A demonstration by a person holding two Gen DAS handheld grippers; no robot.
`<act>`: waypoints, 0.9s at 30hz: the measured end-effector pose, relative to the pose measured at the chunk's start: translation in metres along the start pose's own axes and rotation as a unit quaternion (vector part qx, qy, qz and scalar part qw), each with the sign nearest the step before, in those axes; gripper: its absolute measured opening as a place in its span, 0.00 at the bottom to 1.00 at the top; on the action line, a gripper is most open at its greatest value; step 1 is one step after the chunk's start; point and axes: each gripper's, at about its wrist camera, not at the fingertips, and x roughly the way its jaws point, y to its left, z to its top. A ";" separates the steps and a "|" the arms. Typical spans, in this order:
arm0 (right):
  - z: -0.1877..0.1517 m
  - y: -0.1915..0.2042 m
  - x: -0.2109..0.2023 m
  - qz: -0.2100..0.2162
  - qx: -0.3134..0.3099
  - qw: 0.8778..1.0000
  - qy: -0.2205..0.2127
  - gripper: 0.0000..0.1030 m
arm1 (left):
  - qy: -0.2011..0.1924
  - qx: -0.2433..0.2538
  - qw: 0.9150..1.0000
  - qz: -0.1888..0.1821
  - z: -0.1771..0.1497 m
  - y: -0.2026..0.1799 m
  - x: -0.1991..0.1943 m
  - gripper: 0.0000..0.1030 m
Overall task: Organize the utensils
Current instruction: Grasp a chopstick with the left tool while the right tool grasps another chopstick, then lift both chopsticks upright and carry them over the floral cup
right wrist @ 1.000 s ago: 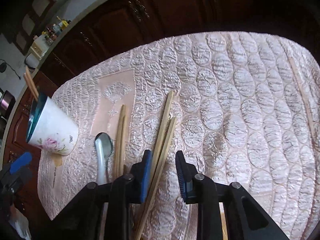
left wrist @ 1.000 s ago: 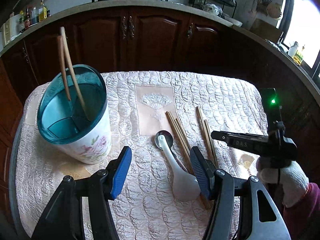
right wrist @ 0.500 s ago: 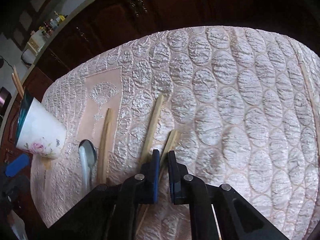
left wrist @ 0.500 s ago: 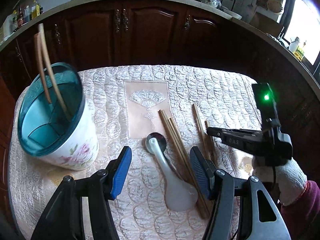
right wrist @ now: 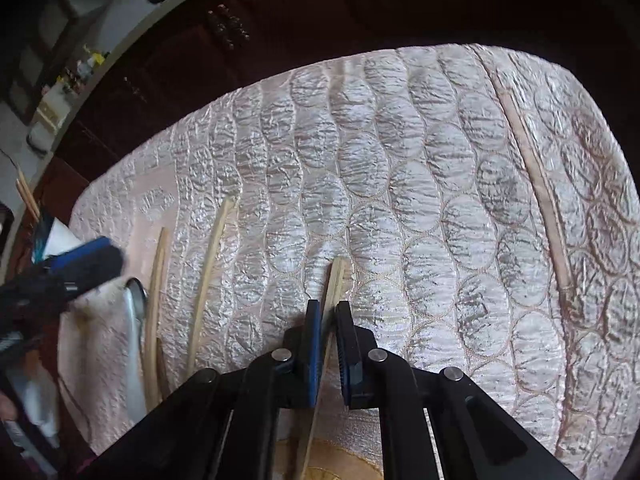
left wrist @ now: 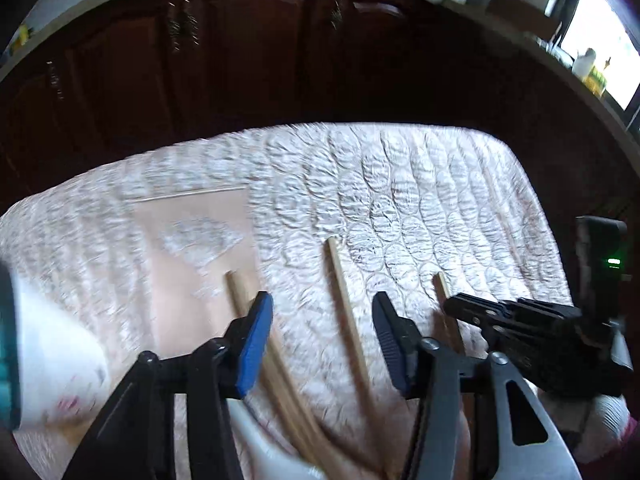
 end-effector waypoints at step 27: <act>0.013 0.045 -0.041 0.068 -0.050 0.995 -0.057 0.07 | -0.029 -0.006 0.999 -0.044 0.000 0.001 -0.028 0.05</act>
